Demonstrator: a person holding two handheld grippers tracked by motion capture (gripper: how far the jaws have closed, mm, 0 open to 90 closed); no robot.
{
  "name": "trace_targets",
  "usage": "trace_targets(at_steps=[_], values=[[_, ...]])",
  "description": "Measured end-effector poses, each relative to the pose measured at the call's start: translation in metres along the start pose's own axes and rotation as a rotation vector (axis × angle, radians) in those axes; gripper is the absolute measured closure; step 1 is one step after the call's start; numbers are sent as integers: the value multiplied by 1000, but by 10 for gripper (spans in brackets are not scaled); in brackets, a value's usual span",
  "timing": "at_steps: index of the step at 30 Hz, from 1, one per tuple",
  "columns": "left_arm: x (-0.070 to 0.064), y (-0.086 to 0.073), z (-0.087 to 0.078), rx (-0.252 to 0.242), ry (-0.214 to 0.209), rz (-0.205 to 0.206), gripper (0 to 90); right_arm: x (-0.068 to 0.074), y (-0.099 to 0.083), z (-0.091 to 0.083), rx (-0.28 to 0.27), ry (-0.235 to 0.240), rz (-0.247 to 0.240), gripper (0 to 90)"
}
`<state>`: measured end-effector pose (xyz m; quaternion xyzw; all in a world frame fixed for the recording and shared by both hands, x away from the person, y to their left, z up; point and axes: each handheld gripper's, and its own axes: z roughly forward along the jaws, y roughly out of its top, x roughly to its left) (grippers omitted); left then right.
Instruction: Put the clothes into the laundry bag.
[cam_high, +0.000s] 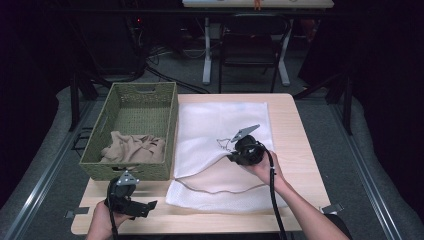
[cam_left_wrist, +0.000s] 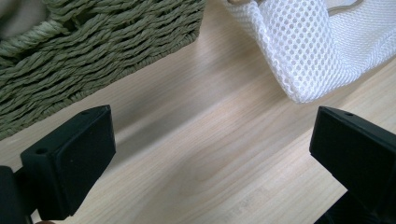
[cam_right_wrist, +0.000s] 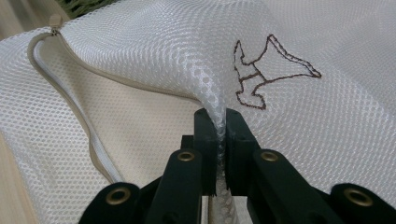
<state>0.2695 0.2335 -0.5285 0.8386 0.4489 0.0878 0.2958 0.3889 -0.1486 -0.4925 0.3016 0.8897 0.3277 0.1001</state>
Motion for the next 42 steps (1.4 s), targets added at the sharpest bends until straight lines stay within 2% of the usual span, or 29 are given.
trace_targets(at_steps=[11, 18, 21, 23, 27, 29, 34, 36, 37, 38, 39, 42], values=[[1, 0, 1, -32, -29, 11, 2, 1, 7, -14, -67, 1, 3, 859], [1, 0, -2, -45, -80, 27, 1, -1, 4, -9, -48, 4, -7, 858], [-1, 4, -8, -48, -74, 58, 1, 0, 3, -7, -43, 4, -12, 858], [-2, 8, -12, -62, -83, 57, 2, 1, 3, -7, -43, 1, -15, 857], [-6, 16, -23, -69, -84, 108, 66, 0, 2, -8, -45, 0, -27, 857], [-7, 20, -25, -65, -81, 128, 60, 0, 2, -8, -48, 0, -29, 857], [-2, 36, -36, -70, -92, 161, 1, -1, 1, -8, -46, -3, -32, 858], [-2, 40, -39, -69, -82, 176, 0, -1, 1, -8, -45, -2, -32, 858], [-2, 48, -44, -55, -70, 212, 0, -1, 2, -8, -45, 0, -36, 858], [-2, 48, -44, -55, -70, 212, 0, -1, 2, -8, -45, 0, -35, 858], [0, 55, -49, -50, -64, 230, 0, -1, 2, -8, -45, 0, -38, 858], [6, 66, -54, -42, -58, 250, 0, -1, 2, -9, -45, 1, -38, 858]])
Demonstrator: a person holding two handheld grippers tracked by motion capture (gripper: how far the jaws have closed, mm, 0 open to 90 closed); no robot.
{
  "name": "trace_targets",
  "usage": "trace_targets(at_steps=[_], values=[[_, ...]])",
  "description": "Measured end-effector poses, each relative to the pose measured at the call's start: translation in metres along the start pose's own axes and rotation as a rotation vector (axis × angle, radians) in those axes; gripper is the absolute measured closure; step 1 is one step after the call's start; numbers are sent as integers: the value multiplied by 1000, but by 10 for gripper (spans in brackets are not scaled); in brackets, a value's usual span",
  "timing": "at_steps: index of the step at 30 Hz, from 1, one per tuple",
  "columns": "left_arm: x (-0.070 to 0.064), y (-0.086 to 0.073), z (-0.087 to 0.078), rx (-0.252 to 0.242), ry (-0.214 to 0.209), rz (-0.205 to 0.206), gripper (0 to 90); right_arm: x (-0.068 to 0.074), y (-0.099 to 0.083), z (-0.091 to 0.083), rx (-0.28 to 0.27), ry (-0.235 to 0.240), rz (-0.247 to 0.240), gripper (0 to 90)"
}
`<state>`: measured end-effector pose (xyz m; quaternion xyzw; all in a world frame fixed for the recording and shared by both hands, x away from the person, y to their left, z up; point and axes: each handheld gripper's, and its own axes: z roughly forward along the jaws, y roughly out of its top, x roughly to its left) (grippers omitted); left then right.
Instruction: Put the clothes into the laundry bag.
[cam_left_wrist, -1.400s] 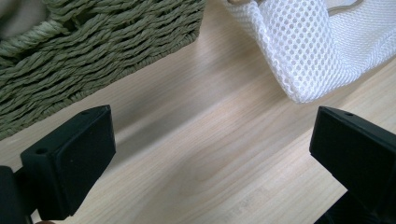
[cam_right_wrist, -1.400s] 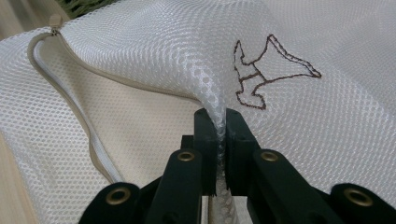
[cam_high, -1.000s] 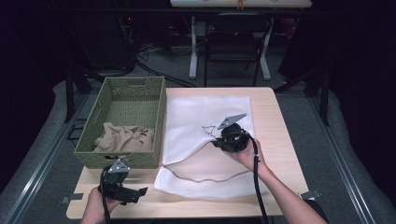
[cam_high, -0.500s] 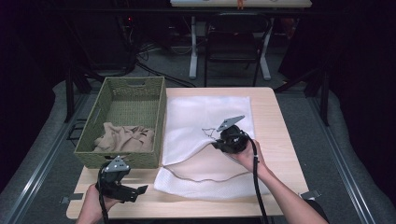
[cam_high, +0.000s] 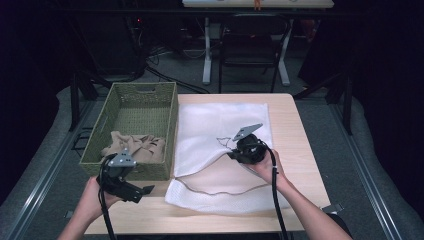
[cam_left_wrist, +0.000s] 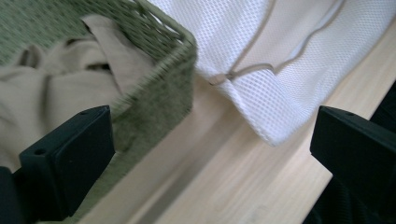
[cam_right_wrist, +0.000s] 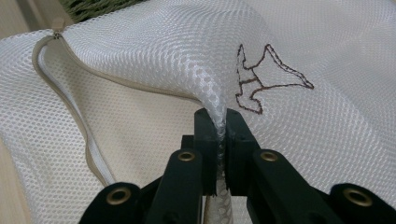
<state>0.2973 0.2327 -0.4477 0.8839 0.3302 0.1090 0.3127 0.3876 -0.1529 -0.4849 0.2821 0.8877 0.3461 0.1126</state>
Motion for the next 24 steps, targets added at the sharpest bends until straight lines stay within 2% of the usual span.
trace_targets(at_steps=[11, 12, 15, 16, 19, 24], values=[[23, 28, -8, 26, 30, 67, 0, -2, -1, -1, -6, 2, 0, 858], [28, 32, -8, 31, 36, 80, 0, -2, -1, -1, -7, 1, 1, 858], [34, 36, -8, 35, 51, 83, 0, -2, -1, -2, -5, 1, -1, 858], [38, 38, -8, 42, 45, 83, 0, -3, -1, -2, -3, 1, -3, 858], [51, 44, -7, 48, 61, 73, 0, -3, -1, -2, -3, 1, -4, 859], [62, 50, -6, 73, 74, 87, 0, -2, -1, -2, -3, 1, -4, 859]])
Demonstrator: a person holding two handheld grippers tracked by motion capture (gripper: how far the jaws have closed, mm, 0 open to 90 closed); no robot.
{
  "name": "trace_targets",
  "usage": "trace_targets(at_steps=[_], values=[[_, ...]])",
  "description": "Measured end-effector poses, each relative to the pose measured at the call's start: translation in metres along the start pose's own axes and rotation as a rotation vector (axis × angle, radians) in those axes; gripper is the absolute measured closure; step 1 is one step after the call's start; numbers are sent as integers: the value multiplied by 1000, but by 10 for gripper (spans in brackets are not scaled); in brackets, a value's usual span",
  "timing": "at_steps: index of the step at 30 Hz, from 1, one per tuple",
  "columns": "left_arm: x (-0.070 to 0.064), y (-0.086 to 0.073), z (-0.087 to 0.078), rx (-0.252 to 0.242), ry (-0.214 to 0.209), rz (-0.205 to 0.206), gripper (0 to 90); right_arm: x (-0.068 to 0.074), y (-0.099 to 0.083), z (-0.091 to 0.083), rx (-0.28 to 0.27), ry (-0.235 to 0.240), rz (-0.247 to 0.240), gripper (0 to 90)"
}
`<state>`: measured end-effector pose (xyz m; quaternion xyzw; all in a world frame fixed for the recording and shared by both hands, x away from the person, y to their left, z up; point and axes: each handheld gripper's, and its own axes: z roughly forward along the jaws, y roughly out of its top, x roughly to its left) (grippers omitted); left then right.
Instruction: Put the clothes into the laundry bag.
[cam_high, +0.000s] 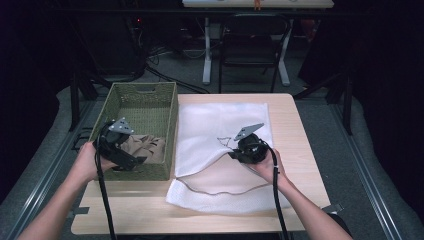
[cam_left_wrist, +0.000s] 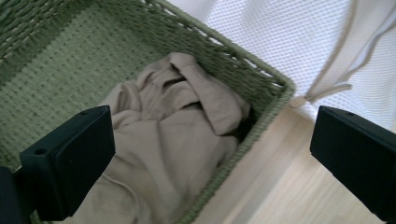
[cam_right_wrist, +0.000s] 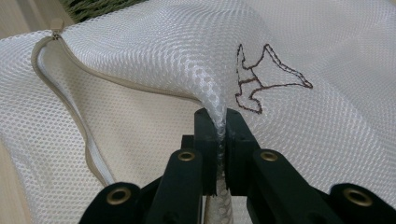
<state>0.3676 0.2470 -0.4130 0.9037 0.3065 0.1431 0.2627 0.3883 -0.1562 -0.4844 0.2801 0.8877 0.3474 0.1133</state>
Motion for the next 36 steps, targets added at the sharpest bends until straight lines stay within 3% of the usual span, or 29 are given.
trace_targets(at_steps=[4, 11, 18, 26, 36], values=[[16, 3, 6, 51, 16, 26, 0, 0, 0, 0, 1, 2, -2, 858], [33, 5, 15, 87, 31, 26, 0, 0, 0, 0, 2, -2, -4, 858], [41, 9, 23, 152, 46, 71, 0, 0, 0, 0, 2, -2, -7, 858], [51, 9, 45, 207, 19, 78, 0, 2, 1, 0, 4, -8, 3, 857], [55, 11, 66, 273, 0, 91, 0, 2, 0, 1, 8, -4, -6, 857]])
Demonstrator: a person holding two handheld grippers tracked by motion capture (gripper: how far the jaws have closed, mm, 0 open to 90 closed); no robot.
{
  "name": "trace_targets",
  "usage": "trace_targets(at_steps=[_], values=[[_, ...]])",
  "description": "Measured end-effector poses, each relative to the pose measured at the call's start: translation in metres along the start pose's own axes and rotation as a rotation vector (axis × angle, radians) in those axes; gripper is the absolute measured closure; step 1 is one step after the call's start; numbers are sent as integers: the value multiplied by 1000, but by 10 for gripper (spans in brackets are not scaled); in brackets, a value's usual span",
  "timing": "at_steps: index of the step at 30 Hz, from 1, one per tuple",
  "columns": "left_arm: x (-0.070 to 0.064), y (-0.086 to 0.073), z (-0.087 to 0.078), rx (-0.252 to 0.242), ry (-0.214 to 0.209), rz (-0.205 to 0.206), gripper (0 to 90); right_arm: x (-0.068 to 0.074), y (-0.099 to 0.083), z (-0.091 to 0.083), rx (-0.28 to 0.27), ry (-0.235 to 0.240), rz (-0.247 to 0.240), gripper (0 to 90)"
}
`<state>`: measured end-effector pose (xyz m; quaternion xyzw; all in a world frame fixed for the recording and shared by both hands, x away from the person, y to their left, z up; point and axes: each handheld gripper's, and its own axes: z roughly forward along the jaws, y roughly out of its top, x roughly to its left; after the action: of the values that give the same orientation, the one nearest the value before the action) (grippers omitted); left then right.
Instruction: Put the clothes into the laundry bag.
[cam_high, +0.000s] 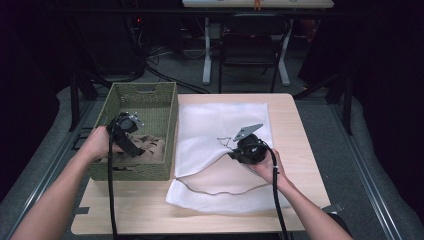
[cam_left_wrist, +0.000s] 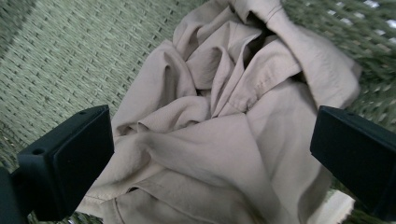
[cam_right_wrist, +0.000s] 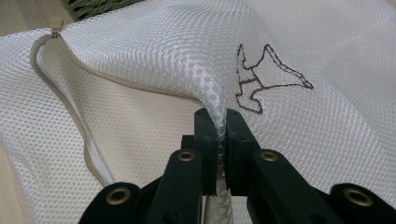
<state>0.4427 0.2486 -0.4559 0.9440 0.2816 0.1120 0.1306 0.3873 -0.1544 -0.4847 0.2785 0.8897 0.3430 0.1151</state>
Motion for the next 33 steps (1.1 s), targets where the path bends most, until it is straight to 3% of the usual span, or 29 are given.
trace_targets(at_steps=[18, 28, 33], values=[[1, 3, 28, 79, -46, -11, 0, 0, 0, 1, 0, -3, -5, 856], [2, 2, 32, 71, -90, -28, 0, 0, 0, 0, -2, -4, -6, 855], [1, 3, 36, 96, -105, -19, 0, 0, 0, 0, 0, -4, 1, 855]])
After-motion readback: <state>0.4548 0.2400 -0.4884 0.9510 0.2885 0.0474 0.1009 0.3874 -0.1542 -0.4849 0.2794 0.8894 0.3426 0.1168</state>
